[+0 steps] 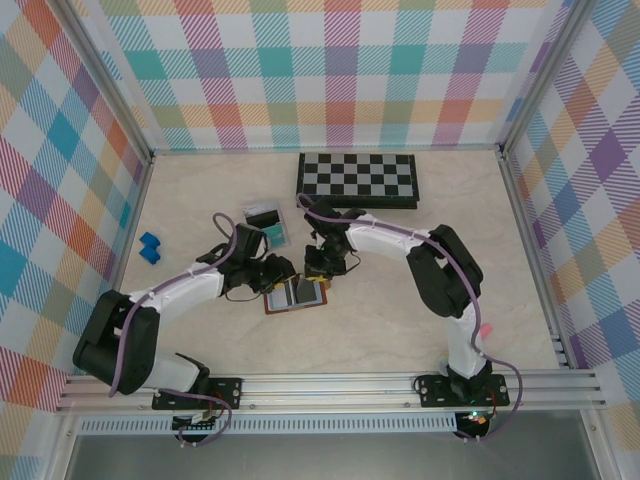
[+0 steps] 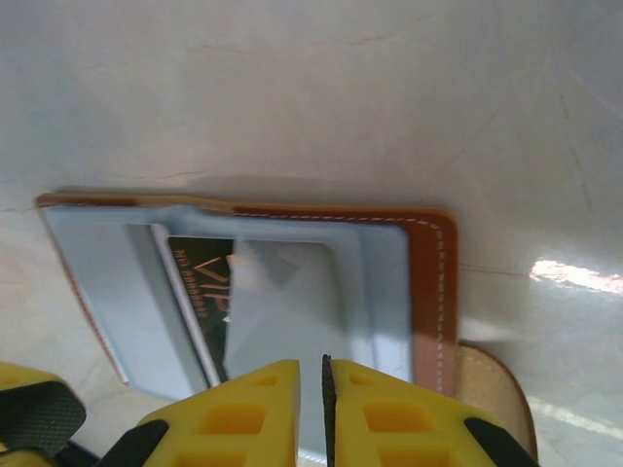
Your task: Take the credit cards out of the card holder
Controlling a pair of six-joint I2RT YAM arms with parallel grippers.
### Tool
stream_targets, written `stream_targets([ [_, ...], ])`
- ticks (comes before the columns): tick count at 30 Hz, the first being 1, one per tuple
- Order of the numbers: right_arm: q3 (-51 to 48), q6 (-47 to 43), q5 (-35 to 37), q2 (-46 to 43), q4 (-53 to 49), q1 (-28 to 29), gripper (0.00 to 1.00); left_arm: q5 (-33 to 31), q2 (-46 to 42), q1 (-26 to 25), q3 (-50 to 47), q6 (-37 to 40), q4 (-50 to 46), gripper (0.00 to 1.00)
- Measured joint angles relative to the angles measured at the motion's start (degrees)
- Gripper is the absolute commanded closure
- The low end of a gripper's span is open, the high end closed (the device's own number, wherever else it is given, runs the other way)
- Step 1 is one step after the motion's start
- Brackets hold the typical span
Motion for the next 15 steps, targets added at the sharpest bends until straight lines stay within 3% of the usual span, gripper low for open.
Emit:
stream_targets([
  [15,1.42,-0.13,-0.04,2.97,-2.49,0.00,0.87,-0.83,7.06,0.61,1.33,1.27,0.76,0.75],
])
